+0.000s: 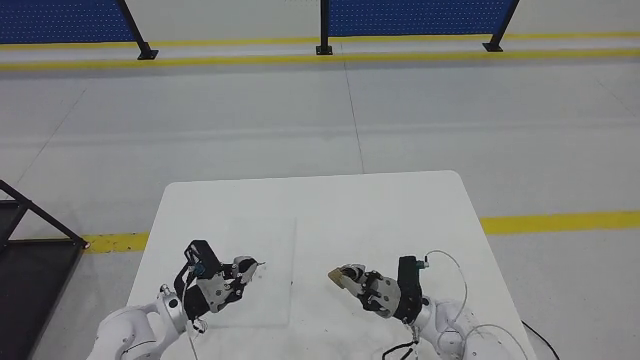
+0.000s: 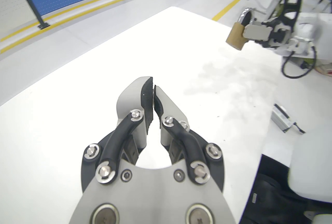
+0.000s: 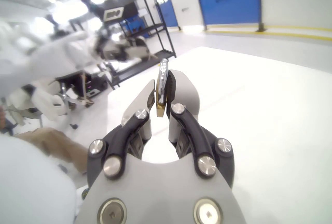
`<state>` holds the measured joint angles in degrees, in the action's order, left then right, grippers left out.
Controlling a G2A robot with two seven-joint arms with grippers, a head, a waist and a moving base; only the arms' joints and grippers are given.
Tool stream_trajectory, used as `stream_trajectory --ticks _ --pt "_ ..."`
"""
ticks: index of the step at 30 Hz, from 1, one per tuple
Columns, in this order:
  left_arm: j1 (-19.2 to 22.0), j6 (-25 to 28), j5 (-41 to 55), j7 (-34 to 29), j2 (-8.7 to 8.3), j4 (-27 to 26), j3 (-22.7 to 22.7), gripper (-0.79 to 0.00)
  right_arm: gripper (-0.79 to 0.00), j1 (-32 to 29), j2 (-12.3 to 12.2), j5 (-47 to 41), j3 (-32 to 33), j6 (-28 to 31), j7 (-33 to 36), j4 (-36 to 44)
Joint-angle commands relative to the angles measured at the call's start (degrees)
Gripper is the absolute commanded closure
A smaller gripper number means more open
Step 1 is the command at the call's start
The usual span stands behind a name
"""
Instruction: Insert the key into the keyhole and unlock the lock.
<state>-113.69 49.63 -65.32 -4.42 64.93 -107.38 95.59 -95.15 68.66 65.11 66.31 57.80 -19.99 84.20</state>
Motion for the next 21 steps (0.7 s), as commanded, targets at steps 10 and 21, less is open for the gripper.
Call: stream_trajectory --ticks 10,21 --pt "4.4 8.4 0.6 5.2 -0.74 3.3 -4.6 0.0 0.0 1.7 -0.5 1.0 -2.5 0.2 -3.0 -0.4" --pt "4.4 8.4 0.6 5.2 -0.74 3.3 -4.6 0.0 0.0 1.9 -0.3 -1.3 -3.5 0.1 -3.0 -0.1"
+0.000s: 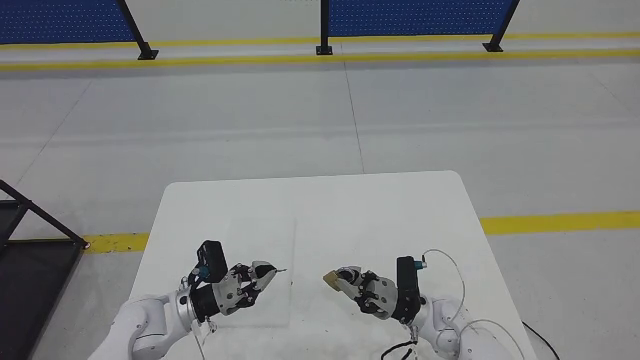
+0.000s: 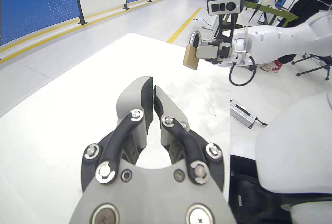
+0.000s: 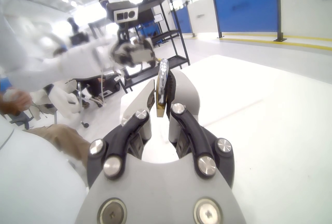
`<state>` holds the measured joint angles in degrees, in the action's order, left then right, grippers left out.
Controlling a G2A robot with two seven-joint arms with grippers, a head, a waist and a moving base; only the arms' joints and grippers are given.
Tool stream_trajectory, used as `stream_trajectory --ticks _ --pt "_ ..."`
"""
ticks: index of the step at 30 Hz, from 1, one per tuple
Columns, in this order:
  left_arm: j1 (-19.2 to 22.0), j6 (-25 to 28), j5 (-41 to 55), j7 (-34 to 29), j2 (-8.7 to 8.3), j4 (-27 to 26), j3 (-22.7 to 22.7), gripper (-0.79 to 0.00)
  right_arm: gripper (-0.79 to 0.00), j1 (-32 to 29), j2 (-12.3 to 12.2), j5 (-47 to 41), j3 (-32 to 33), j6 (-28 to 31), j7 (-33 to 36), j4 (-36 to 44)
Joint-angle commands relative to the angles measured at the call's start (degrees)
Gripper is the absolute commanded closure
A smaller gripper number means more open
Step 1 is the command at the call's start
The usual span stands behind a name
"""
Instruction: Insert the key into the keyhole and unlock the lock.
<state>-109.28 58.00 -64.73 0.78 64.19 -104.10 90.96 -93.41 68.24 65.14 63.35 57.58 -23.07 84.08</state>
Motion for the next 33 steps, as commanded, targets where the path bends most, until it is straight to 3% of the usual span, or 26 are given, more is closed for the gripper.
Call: stream_trajectory --ticks 1,7,12,17,21,25,33 --pt "0.1 -0.3 0.2 0.1 0.03 -0.3 -0.3 0.0 0.0 0.8 0.3 -3.7 -1.4 0.4 -1.0 0.1" --pt "1.1 0.0 3.4 8.5 0.35 0.6 -5.2 0.0 0.0 3.7 0.5 -10.7 -8.4 0.4 -11.2 -0.2" --pt "5.0 0.0 9.4 16.4 -0.82 5.5 -16.2 0.0 0.0 7.4 0.2 -11.6 -16.2 0.4 -22.5 -2.7" --pt "11.4 0.0 12.6 26.6 -2.49 11.2 -26.7 0.0 0.0 9.0 0.5 -17.7 -20.6 0.4 -23.2 -2.3" --pt "14.9 0.0 10.3 36.4 -3.99 14.3 -32.4 0.0 0.0 8.9 0.7 -20.9 -21.0 0.4 -23.2 -1.9" --pt "17.0 0.0 6.0 45.5 -5.23 17.2 -35.7 0.0 0.0 8.5 0.8 -23.4 -20.5 0.4 -23.2 -1.4" --pt "18.4 0.0 9.4 45.5 -5.93 17.1 -36.6 0.0 0.0 8.8 1.1 -25.2 -19.7 0.4 -23.2 -2.2"
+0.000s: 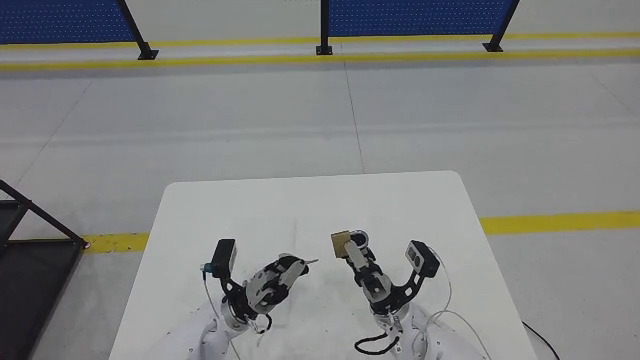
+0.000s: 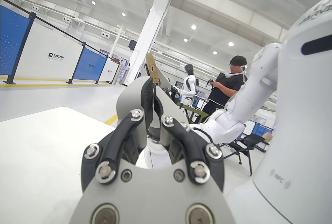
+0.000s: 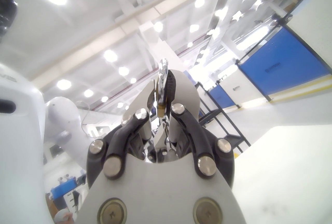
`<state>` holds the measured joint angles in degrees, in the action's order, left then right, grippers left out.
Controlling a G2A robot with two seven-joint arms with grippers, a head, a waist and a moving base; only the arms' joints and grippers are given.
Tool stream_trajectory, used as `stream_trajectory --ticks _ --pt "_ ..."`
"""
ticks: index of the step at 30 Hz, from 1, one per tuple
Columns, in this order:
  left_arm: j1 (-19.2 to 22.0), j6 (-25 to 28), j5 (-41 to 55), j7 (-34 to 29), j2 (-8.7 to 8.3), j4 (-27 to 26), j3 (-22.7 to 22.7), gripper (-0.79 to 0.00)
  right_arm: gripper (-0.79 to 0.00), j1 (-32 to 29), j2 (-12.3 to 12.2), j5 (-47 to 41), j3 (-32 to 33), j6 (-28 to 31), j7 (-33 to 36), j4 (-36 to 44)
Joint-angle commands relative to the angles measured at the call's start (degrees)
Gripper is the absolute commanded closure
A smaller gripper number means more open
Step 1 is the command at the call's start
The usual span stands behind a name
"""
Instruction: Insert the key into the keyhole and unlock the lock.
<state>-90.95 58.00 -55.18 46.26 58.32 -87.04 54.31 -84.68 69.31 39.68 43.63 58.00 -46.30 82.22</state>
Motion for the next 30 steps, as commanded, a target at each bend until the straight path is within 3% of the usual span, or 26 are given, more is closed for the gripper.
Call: stream_trajectory --ticks 1,10,19,30 --pt "0.4 0.0 -1.4 0.0 -0.15 0.2 0.1 0.0 0.0 0.2 0.0 0.7 0.0 0.0 0.0 -0.5" --pt "0.4 -0.4 -0.9 -1.0 -0.08 -0.1 -0.1 0.0 0.0 0.4 -0.1 1.4 0.0 0.0 0.0 -0.7" --pt "1.5 -2.4 5.8 -4.0 1.23 -0.7 -1.4 0.0 0.0 0.4 -0.1 1.4 0.0 0.0 0.0 -0.7" --pt "1.9 -5.0 3.0 -2.8 2.78 -0.7 -2.4 0.0 0.0 0.4 -0.1 1.4 0.0 0.0 0.0 -0.7"
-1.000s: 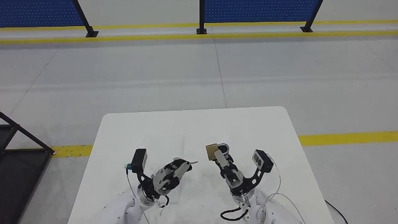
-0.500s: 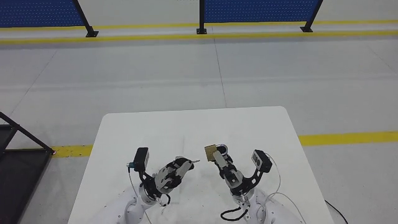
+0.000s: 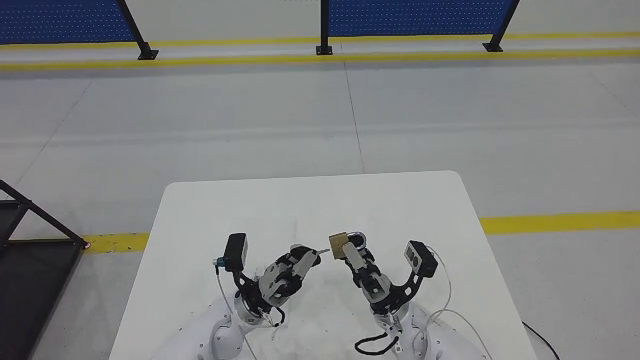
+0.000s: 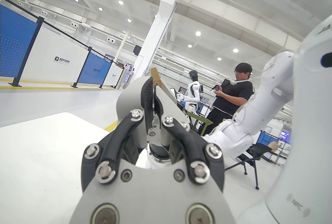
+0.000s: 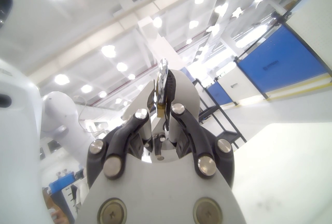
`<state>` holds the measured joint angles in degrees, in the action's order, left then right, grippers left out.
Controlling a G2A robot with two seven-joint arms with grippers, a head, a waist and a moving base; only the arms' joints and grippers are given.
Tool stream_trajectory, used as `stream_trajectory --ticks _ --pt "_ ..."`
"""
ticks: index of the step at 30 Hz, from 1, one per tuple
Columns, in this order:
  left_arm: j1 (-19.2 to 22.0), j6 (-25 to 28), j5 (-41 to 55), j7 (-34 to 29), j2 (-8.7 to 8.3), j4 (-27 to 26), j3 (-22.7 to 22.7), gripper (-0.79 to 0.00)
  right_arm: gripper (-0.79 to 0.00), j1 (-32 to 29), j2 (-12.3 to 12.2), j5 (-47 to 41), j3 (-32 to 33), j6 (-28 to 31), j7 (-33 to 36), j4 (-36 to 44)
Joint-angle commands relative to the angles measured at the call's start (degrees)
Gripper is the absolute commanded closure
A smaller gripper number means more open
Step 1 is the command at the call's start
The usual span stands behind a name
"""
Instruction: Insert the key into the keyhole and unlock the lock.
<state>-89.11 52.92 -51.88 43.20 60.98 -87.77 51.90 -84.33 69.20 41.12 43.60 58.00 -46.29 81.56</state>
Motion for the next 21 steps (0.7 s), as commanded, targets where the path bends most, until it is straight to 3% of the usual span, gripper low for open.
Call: stream_trajectory --ticks 1,21 --pt "0.0 0.1 -0.5 0.4 0.21 0.1 0.0 0.0 0.0 0.0 0.0 0.0 0.0 0.0 0.0 0.0" --pt "0.2 1.8 -0.6 -0.3 1.68 0.7 0.6 0.0 0.0 0.0 0.0 0.0 0.0 0.0 0.0 0.0"
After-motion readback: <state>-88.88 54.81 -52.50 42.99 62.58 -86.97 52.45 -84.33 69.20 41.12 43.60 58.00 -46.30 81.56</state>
